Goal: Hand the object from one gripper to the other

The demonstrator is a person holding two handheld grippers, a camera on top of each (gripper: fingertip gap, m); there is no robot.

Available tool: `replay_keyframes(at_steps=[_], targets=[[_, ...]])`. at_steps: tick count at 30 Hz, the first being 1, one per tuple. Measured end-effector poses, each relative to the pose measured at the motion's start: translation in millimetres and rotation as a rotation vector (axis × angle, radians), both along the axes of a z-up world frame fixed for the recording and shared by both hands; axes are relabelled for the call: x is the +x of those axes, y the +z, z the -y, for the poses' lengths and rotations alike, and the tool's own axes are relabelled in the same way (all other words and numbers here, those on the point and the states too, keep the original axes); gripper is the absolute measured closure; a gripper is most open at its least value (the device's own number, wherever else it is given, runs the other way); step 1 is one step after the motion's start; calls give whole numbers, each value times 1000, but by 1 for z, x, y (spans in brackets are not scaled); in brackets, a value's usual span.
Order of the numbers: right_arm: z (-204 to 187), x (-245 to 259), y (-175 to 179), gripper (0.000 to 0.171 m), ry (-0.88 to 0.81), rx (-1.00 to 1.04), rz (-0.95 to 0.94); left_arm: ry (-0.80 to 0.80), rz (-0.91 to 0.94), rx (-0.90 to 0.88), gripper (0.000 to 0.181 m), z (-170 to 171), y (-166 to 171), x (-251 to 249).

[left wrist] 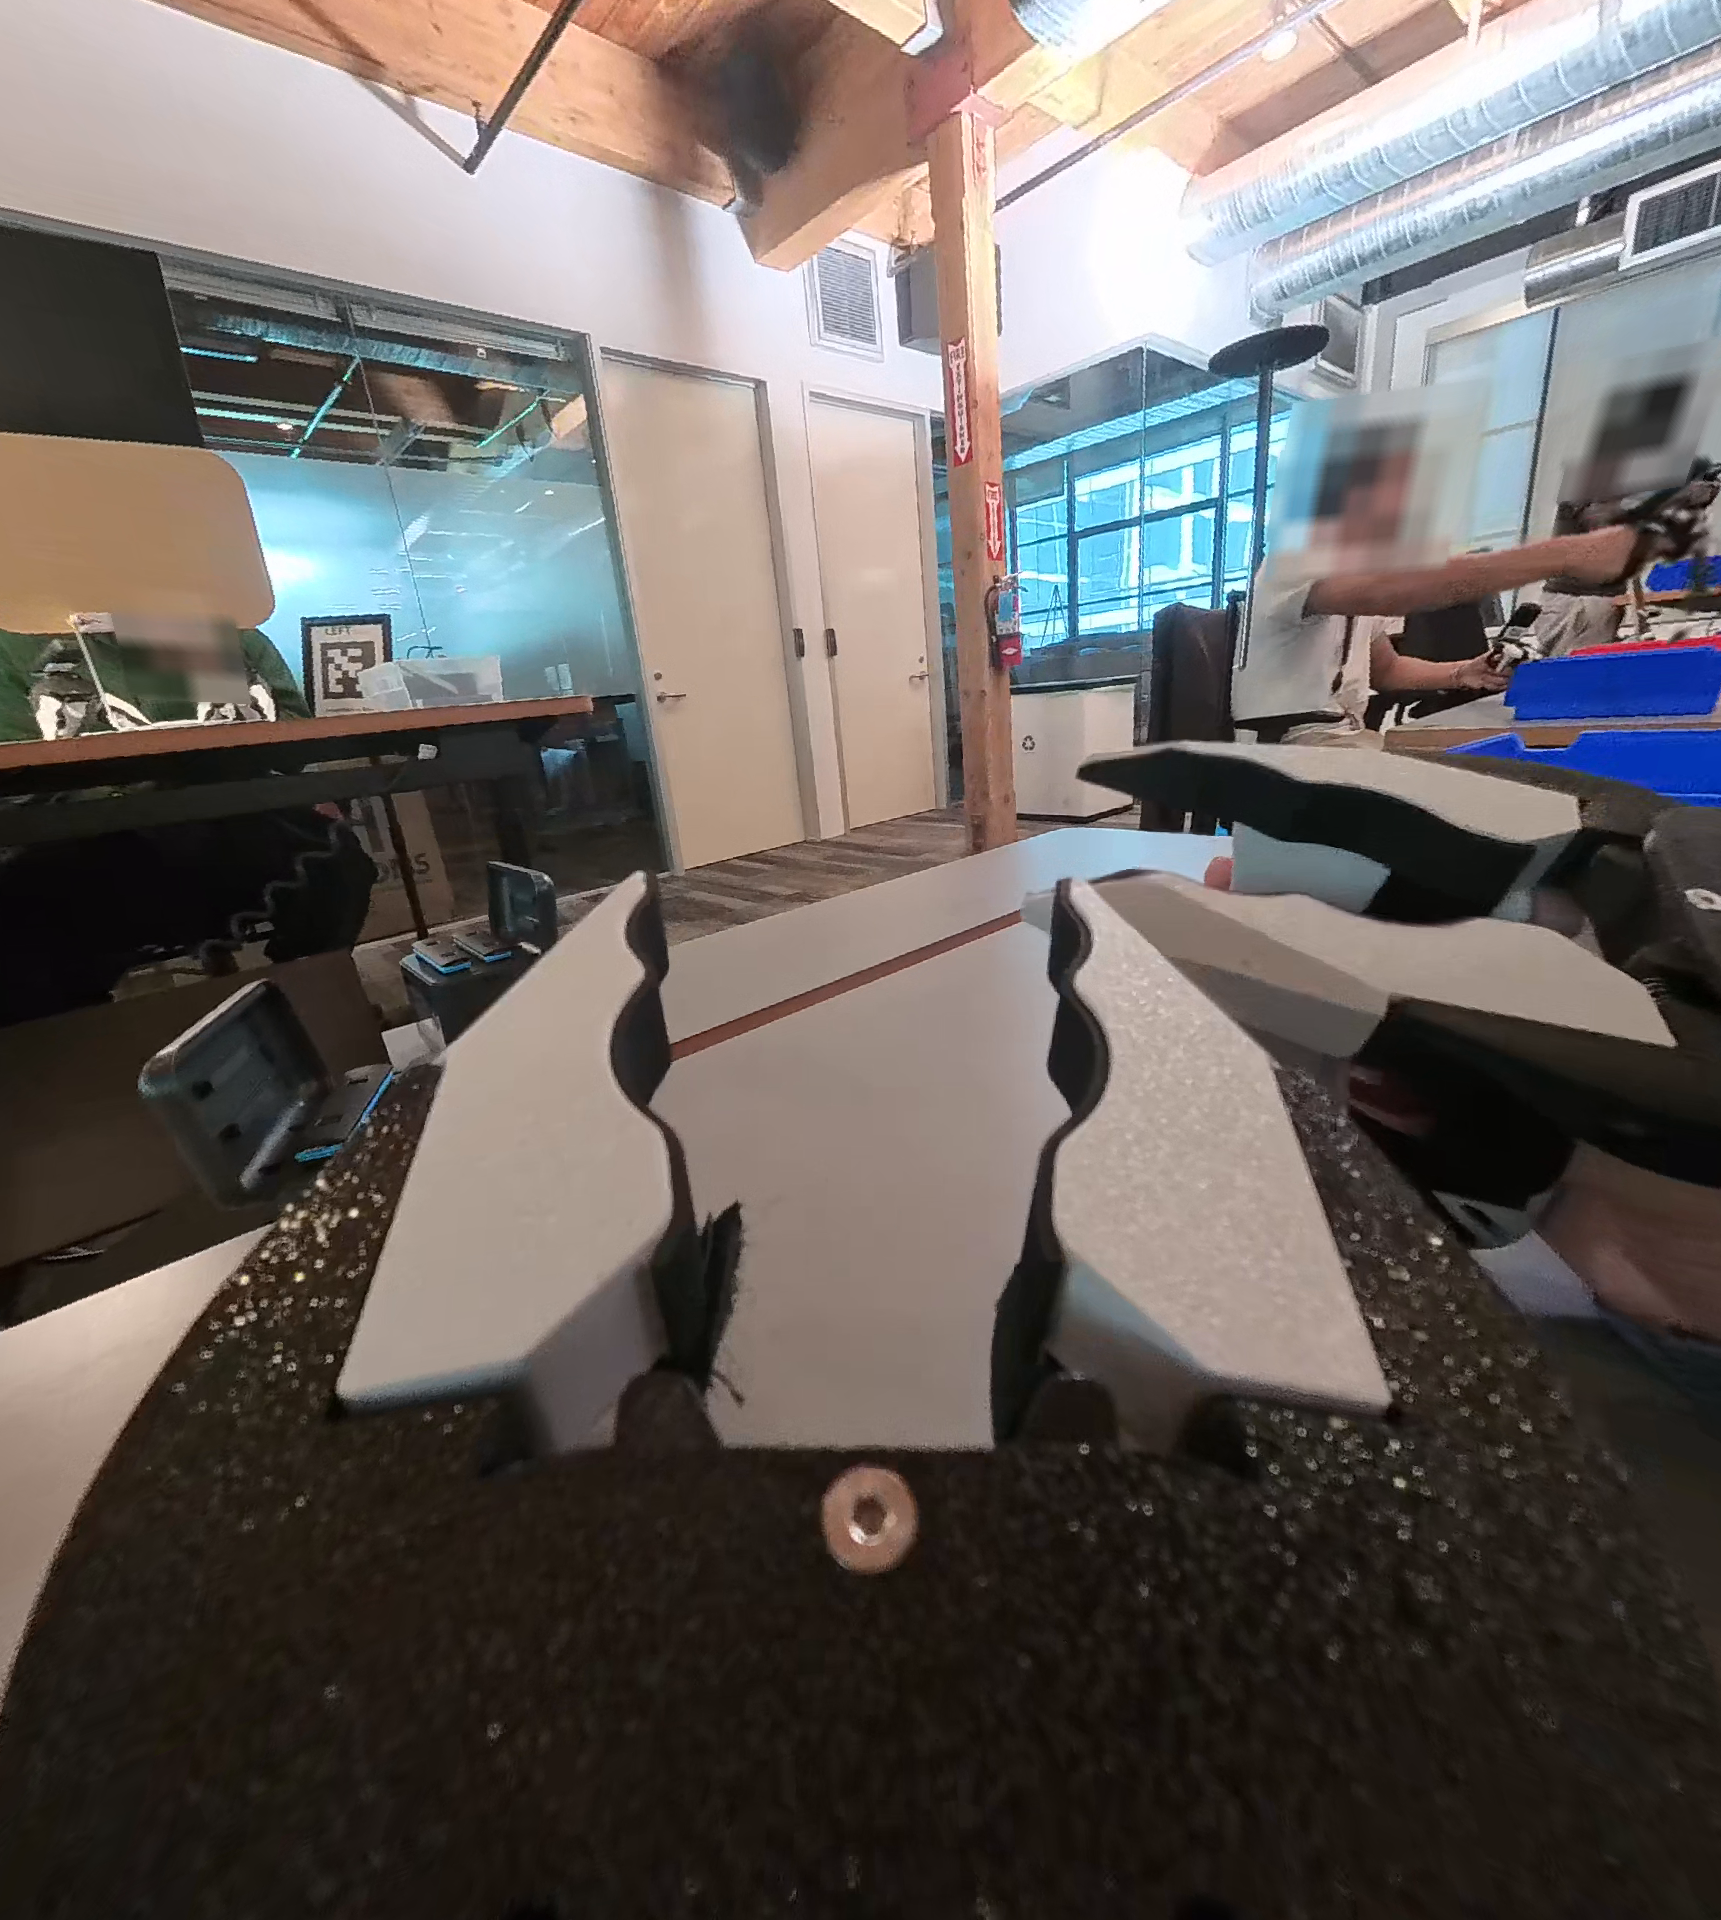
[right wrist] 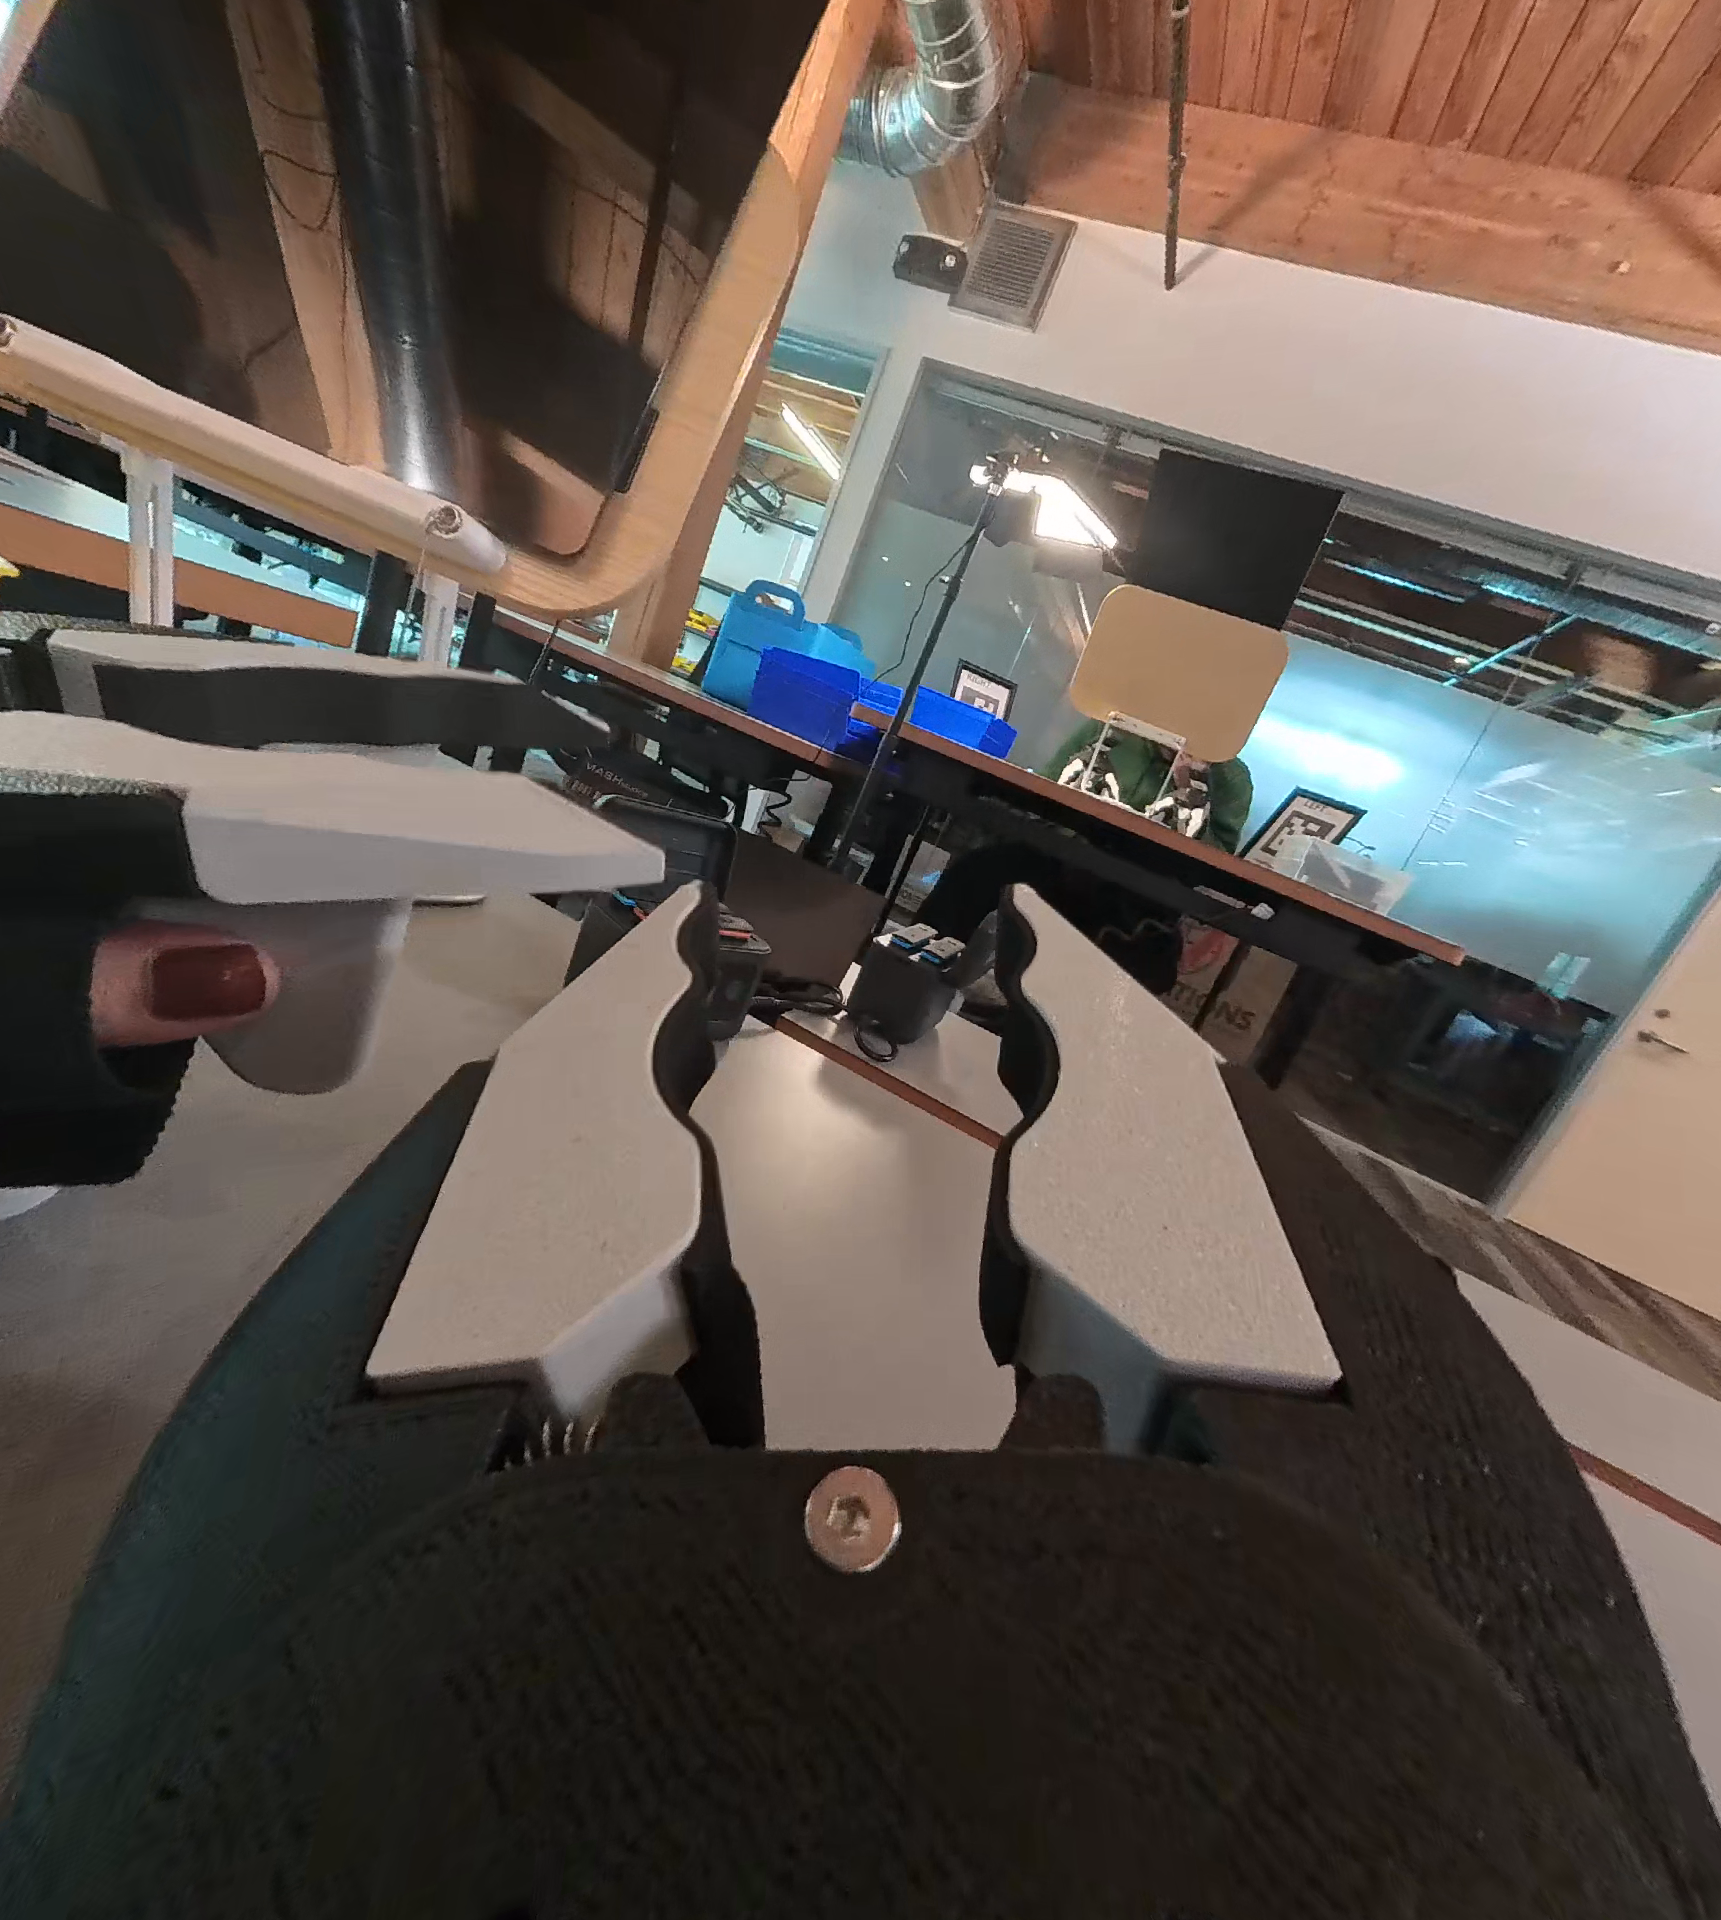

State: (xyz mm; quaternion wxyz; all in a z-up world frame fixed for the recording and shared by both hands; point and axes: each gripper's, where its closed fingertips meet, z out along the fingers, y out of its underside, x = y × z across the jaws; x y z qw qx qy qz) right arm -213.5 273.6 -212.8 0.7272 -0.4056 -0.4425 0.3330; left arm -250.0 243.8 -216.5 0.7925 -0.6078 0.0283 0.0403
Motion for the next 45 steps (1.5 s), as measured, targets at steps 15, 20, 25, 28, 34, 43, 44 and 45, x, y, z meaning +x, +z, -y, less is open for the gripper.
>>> replay_keyframes(at_steps=[15,20,25,28,34,43,44,45], targets=[[5,-4,1,127,4,37,7,10,12,17,114,3,2,-4],[7,-6,-1,127,10,47,18,11,6,16,114,4,2,-3],[5,-6,-1,128,14,23,10,7,25,17,113,3,2,-4],[4,-6,-2,128,11,16,12,8,25,23,113,4,4,-4],[2,-5,-2,128,9,9,12,-11,46,-3,106,5,5,-2],[-7,1,-2,128,2,-47,-12,220,53,-215,109,89,106,-13],[-6,1,-2,128,3,-43,-10,285,43,-265,112,114,109,-27],[-6,1,-2,128,4,-41,-7,362,43,-336,116,140,106,-46]])
